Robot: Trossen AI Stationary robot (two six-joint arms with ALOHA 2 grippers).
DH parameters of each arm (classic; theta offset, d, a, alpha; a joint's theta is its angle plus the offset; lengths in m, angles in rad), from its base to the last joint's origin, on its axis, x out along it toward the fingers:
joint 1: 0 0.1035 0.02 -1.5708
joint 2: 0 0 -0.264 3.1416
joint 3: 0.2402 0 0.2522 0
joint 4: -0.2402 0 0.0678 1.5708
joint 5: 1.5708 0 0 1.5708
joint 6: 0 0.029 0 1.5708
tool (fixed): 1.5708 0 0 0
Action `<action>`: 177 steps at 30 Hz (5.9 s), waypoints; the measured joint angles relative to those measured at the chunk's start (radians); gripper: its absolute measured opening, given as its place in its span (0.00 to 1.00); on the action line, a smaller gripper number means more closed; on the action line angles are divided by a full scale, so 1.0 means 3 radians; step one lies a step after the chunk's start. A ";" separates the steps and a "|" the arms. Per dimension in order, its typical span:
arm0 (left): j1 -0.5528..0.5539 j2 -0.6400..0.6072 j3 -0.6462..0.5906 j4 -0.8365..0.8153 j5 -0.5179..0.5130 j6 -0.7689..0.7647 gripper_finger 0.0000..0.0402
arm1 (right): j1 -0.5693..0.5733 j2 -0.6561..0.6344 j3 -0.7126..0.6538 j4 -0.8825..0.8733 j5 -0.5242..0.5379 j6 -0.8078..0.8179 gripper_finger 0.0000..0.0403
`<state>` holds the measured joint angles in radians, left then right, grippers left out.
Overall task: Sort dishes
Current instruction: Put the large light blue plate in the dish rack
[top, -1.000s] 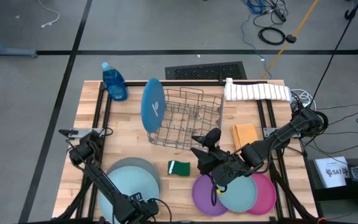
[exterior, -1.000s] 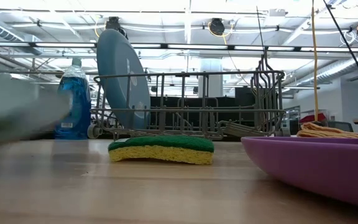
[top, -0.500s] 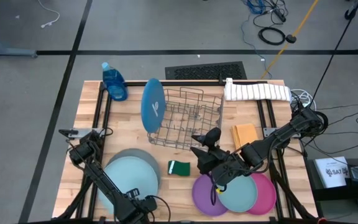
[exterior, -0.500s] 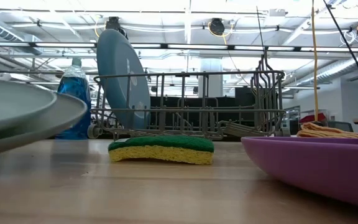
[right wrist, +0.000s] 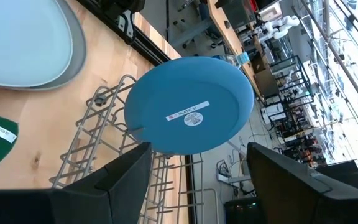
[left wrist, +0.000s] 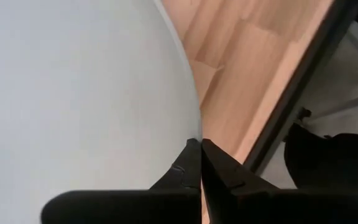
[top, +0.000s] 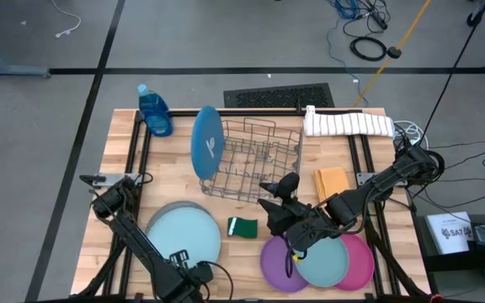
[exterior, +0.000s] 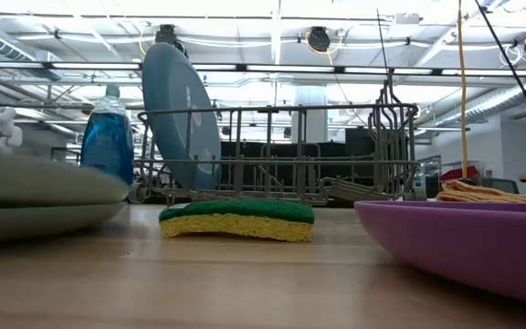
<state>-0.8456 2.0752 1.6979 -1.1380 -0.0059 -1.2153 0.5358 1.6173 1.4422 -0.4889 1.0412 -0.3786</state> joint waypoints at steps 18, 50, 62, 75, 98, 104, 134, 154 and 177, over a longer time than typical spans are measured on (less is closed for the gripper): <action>0.0063 -0.0230 0.0835 -0.0877 -0.0815 0.0147 0.00 | -0.0117 0.0145 0.0003 0.0429 -0.1929 0.0113 0.64; 0.0116 -0.0252 0.0834 -0.0806 -0.0950 0.0337 0.00 | -0.0413 0.1417 -0.0001 0.1972 -0.2693 -0.0388 0.03; 0.0068 -0.0255 0.0559 -0.0710 -0.0973 0.0317 0.03 | -0.0421 0.1415 -0.0001 0.1957 -0.2673 -0.0423 0.01; 0.0029 -0.0250 -0.0382 0.0097 -0.0317 0.0240 0.42 | -0.0407 0.1410 -0.0001 0.1860 -0.2674 -0.0448 0.01; -0.0072 -0.0262 -0.1184 0.0897 -0.0088 0.0291 0.45 | -0.0406 0.1410 -0.0001 0.1839 -0.2675 -0.0438 0.01; -0.0045 -0.0261 -0.1169 0.0866 -0.0017 0.0272 0.27 | -0.0407 0.1410 -0.0001 0.1815 -0.2674 -0.0437 0.01; 0.0026 -0.1053 -0.1168 0.0943 -0.0568 0.0586 0.00 | -0.0460 0.1410 -0.0001 0.1618 -0.2694 -0.0450 0.07; 0.0026 -0.1050 -0.1167 0.1057 -0.0502 0.0822 0.00 | -0.0605 0.1688 0.0001 0.1215 -0.2806 -0.0996 0.32; 0.0025 -0.1055 -0.1160 0.0690 -0.0518 0.0754 0.16 | -0.0516 0.1682 0.0001 0.1229 -0.2871 -0.1034 0.10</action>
<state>-0.8381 1.7588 1.3499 -0.9309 -0.1613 -0.9891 0.3809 2.1220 1.4425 -0.1201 0.1799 -0.6888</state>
